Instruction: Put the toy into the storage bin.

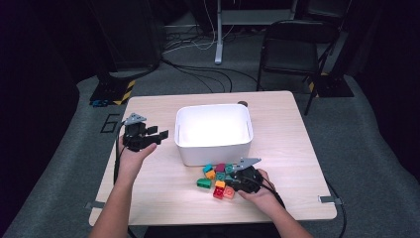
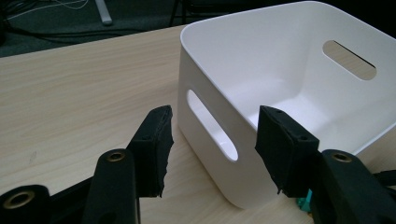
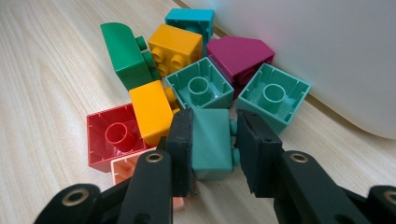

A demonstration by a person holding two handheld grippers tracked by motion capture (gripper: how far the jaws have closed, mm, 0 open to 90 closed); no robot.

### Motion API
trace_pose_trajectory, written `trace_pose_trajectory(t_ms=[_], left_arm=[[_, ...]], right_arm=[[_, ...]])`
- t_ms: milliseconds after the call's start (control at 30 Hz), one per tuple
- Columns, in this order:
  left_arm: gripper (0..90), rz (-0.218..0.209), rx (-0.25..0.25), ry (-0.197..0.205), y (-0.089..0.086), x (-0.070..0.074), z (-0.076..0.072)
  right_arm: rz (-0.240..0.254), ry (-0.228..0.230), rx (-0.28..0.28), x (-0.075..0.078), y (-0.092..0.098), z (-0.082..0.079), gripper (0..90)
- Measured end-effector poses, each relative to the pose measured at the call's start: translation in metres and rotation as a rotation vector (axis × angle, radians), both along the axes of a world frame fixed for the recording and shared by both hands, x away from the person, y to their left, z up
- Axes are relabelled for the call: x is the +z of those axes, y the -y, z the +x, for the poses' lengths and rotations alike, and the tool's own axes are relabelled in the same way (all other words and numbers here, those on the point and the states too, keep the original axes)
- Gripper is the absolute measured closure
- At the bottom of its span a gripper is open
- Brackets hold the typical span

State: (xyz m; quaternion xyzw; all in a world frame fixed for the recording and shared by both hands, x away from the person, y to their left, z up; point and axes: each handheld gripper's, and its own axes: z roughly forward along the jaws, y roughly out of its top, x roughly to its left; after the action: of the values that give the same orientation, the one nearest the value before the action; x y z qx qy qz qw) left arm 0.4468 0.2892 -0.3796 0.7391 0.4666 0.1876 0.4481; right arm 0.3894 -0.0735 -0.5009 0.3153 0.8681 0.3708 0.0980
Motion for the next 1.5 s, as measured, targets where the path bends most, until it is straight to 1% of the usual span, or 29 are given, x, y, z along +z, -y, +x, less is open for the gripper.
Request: trace_pose_trajectory(t_ms=[67,100,200,233,300,400,500,633,700,833,900,967,1000,1033,1067,1100,1133,1167,1200,1233,1267,1300,1333,1433,1500], left_arm=[[45.4,0.0,-0.001,0.001,0.0,0.0,0.0],[45.4,-0.001,-0.001,0.003,-0.001,0.0,0.0],[45.4,-0.003,0.002,0.003,-0.001,0.0,0.0],[45.4,-0.003,0.005,0.002,-0.001,0.0,0.0],[45.4,-0.002,0.005,0.002,-0.001,0.0,0.0],[45.4,-0.001,0.003,0.002,-0.001,0.0,0.0],[45.4,0.0,0.003,0.002,-0.002,0.0,0.0],[45.4,-0.002,0.004,-0.002,-0.001,0.0,0.0],[45.4,0.0,0.002,0.0,-0.001,0.0,0.0],[45.4,-0.002,0.008,-0.004,-0.001,-0.001,0.0],[45.5,-0.001,0.009,-0.006,-0.002,-0.001,0.0],[45.5,-0.001,0.007,-0.002,-0.003,-0.001,0.0],[45.5,-0.001,0.007,-0.002,-0.003,-0.001,0.0],[45.5,-0.001,0.01,-0.004,-0.003,-0.001,0.0],[45.5,0.001,0.01,-0.004,-0.004,-0.001,0.001],[45.5,0.001,0.01,-0.004,-0.004,-0.001,0.001],[45.5,0.001,0.01,-0.004,-0.004,-0.001,0.001],[45.5,-0.001,0.012,-0.003,-0.004,-0.001,0.001],[45.5,-0.002,0.013,-0.004,-0.004,-0.001,0.001],[45.5,-0.005,0.015,-0.007,-0.004,-0.002,0.001],[45.5,-0.005,0.015,-0.008,-0.004,-0.002,0.001],[45.5,-0.002,0.013,-0.013,-0.004,-0.002,0.001],[45.5,-0.002,0.013,-0.013,-0.004,-0.002,0.001],[45.5,-0.003,0.012,-0.01,-0.005,-0.004,0.002],[45.5,-0.006,0.016,-0.011,-0.006,-0.003,0.002]], right_arm=[[-0.003,0.005,0.002,0.0,0.0,0.0,67.0],[-0.012,0.01,0.003,0.001,0.0,0.0,67.0],[-0.012,0.015,0.003,0.003,0.001,0.0,67.1],[-0.011,0.01,-0.005,0.005,0.002,-0.001,67.1],[-0.003,0.012,-0.009,0.006,0.002,-0.001,67.1],[0.01,0.032,-0.014,0.012,0.006,-0.001,67.1],[0.017,0.034,-0.023,0.017,0.008,-0.003,67.1],[0.016,0.042,-0.02,0.022,0.01,-0.004,67.1],[0.028,0.038,-0.027,0.025,0.011,-0.005,67.1],[0.035,0.038,-0.034,0.035,0.013,-0.006,67.3],[0.039,0.032,-0.037,0.039,0.013,-0.007,67.3],[0.039,0.026,-0.037,0.045,0.014,-0.008,67.3],[0.039,0.026,-0.037,0.045,0.014,-0.008,67.3],[0.039,0.031,-0.037,0.053,0.014,-0.01,68.8],[0.045,0.031,-0.038,0.057,0.015,-0.011,68.9],[0.05,0.034,-0.035,0.061,0.015,-0.011,68.9],[0.05,0.034,-0.035,0.061,0.015,-0.011,68.9],[0.07,0.031,-0.036,0.069,0.015,-0.012,69.1],[0.075,0.031,-0.037,0.072,0.015,-0.011,70.3],[0.075,0.031,-0.037,0.072,0.015,-0.011,70.3],[0.077,0.03,-0.038,0.074,0.014,-0.011,72.2],[0.073,0.031,-0.037,0.079,0.013,-0.011,72.1],[0.064,0.04,-0.035,0.08,0.012,-0.01,72.2],[0.046,0.042,-0.038,0.082,0.011,-0.008,72.2],[0.054,0.035,-0.039,0.084,0.012,-0.007,72.2]])
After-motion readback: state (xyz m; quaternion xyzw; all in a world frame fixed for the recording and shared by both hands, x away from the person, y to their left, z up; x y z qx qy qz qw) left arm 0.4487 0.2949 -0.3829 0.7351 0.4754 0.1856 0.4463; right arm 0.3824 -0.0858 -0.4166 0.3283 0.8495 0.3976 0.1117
